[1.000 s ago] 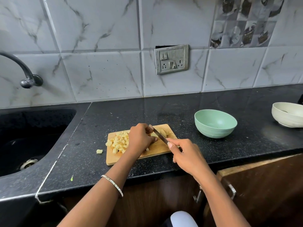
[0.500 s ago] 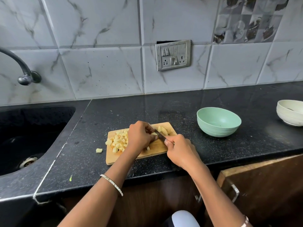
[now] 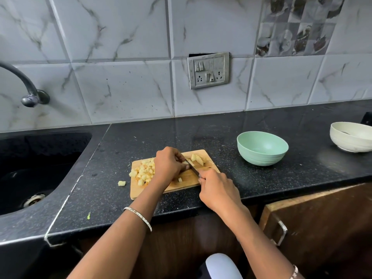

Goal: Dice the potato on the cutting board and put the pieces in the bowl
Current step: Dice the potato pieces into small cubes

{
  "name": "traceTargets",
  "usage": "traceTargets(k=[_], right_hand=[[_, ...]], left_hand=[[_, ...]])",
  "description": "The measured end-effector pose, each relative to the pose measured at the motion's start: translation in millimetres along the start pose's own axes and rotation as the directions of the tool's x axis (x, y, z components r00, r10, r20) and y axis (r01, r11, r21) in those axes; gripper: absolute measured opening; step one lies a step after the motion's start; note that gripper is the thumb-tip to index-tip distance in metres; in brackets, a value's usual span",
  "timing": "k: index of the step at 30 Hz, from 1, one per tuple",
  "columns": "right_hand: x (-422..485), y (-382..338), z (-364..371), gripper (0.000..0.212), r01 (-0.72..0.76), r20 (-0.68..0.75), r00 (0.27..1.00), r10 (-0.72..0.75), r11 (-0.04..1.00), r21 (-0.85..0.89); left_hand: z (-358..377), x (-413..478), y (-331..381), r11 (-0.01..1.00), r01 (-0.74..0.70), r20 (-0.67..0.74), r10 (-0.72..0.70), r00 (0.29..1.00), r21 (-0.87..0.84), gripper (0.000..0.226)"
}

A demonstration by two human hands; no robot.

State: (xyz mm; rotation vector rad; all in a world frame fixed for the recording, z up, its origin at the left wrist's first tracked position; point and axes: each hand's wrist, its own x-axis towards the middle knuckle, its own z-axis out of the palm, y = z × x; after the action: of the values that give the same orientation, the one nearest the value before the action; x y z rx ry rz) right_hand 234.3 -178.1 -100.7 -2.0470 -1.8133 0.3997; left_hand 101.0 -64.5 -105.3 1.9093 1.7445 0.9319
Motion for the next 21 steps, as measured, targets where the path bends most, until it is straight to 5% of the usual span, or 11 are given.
traceTargets(k=[4,9,21], right_hand=[[-2.4,1.4,-1.0,0.019,0.003,-0.033,0.999,-0.001,0.998,0.061],[-6.1,1.4,-5.5,0.039,0.024,-0.119,0.993,-0.008,0.99,0.138],[-1.1,-3.2,0.7,0.038,0.035,-0.058,0.998,-0.028,0.993,0.111]], left_hand=[[-0.7,-3.6,-2.5,0.999,-0.017,-0.002,0.017,1.0,-0.037,0.027],[-0.4,-6.5,-5.4,0.999,-0.015,-0.008,0.015,1.0,-0.049,0.036],[-5.0,-7.0,-5.9,0.997,0.015,-0.007,-0.015,1.0,-0.081,0.032]])
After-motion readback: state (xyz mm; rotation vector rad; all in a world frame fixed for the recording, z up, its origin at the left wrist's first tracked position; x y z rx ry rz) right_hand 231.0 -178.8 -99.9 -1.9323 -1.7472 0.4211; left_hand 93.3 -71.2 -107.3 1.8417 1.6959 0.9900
